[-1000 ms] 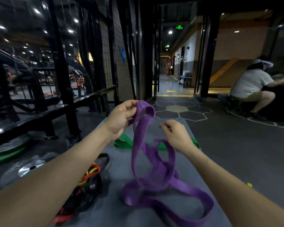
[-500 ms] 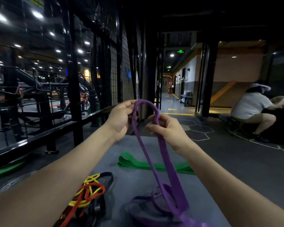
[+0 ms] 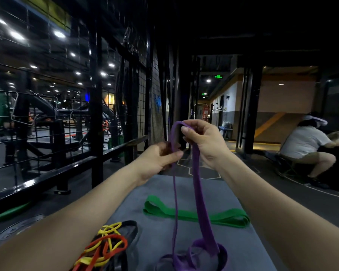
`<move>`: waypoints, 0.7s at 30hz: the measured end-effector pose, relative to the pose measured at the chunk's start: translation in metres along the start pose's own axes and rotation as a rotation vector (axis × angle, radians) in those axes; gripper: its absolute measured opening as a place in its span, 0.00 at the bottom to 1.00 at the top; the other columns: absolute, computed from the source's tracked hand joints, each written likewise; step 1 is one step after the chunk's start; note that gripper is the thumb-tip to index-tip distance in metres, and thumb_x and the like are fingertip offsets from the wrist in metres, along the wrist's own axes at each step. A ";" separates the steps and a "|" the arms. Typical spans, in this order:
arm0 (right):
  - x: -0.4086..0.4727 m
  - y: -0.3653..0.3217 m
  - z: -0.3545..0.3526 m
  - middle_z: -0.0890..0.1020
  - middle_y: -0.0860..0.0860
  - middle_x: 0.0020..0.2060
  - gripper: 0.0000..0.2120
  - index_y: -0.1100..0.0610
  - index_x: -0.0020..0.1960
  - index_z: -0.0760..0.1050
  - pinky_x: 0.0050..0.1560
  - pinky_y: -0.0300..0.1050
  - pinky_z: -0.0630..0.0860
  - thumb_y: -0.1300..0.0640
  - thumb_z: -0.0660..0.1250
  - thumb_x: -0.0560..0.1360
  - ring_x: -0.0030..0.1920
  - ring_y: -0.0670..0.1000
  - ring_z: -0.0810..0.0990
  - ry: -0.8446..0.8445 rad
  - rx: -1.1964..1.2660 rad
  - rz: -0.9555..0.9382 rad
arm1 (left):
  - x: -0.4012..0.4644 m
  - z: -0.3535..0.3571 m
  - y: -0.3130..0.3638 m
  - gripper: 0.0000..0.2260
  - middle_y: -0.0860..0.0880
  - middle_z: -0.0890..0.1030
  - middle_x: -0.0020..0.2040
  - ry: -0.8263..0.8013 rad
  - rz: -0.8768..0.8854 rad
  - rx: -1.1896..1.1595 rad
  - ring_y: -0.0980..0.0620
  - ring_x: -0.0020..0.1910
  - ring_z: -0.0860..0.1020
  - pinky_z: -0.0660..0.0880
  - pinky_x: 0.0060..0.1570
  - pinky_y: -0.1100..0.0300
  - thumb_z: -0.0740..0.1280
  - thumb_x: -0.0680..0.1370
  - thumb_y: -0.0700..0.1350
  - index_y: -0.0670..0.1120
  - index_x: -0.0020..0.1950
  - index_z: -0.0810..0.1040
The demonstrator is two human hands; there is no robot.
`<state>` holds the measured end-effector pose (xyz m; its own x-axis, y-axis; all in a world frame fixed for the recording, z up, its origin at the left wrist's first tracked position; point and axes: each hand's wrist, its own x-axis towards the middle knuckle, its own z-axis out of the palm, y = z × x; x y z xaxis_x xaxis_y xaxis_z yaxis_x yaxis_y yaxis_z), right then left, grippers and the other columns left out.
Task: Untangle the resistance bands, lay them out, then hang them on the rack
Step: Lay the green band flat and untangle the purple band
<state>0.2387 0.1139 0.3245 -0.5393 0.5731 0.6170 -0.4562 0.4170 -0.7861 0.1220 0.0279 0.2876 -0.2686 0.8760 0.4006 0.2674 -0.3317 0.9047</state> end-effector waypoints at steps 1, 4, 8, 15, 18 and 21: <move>0.001 0.001 0.004 0.77 0.50 0.37 0.06 0.57 0.46 0.75 0.47 0.38 0.75 0.67 0.66 0.73 0.40 0.46 0.76 0.007 0.012 -0.005 | 0.002 0.004 0.001 0.06 0.49 0.81 0.48 -0.002 0.020 0.021 0.53 0.49 0.79 0.76 0.54 0.59 0.66 0.76 0.40 0.47 0.52 0.76; 0.004 0.006 0.013 0.76 0.50 0.37 0.05 0.58 0.46 0.72 0.35 0.32 0.76 0.67 0.64 0.75 0.35 0.44 0.75 0.025 0.090 0.044 | 0.006 0.016 0.004 0.05 0.52 0.80 0.42 -0.006 0.089 0.046 0.58 0.38 0.79 0.75 0.38 0.69 0.64 0.77 0.39 0.46 0.52 0.76; 0.007 0.011 0.014 0.75 0.53 0.36 0.04 0.60 0.46 0.70 0.29 0.33 0.75 0.67 0.64 0.75 0.29 0.43 0.76 0.049 0.219 0.122 | 0.012 0.020 -0.002 0.04 0.48 0.79 0.40 0.025 0.101 0.177 0.49 0.42 0.77 0.77 0.54 0.47 0.62 0.79 0.42 0.47 0.52 0.74; 0.012 0.018 0.011 0.74 0.55 0.41 0.05 0.55 0.46 0.70 0.46 0.46 0.73 0.60 0.66 0.75 0.41 0.51 0.73 0.029 -0.044 0.132 | 0.016 0.035 -0.009 0.16 0.47 0.77 0.49 -0.097 0.045 0.218 0.50 0.51 0.76 0.73 0.61 0.52 0.56 0.82 0.44 0.47 0.70 0.63; 0.012 0.014 0.007 0.71 0.50 0.36 0.04 0.56 0.50 0.71 0.38 0.40 0.70 0.56 0.63 0.78 0.37 0.48 0.69 0.065 -0.073 0.149 | 0.013 0.037 -0.011 0.07 0.51 0.75 0.43 -0.128 0.033 0.125 0.54 0.44 0.75 0.74 0.50 0.65 0.57 0.81 0.41 0.45 0.59 0.68; 0.012 0.006 0.001 0.66 0.48 0.30 0.08 0.55 0.44 0.70 0.32 0.38 0.66 0.52 0.60 0.79 0.31 0.45 0.64 0.155 0.038 0.160 | 0.008 0.038 -0.025 0.09 0.54 0.74 0.44 -0.191 0.044 0.321 0.53 0.48 0.74 0.72 0.54 0.60 0.63 0.78 0.42 0.49 0.58 0.68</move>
<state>0.2287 0.1228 0.3269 -0.4934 0.7323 0.4694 -0.4018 0.2868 -0.8697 0.1481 0.0564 0.2623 -0.0811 0.9227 0.3768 0.5594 -0.2708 0.7834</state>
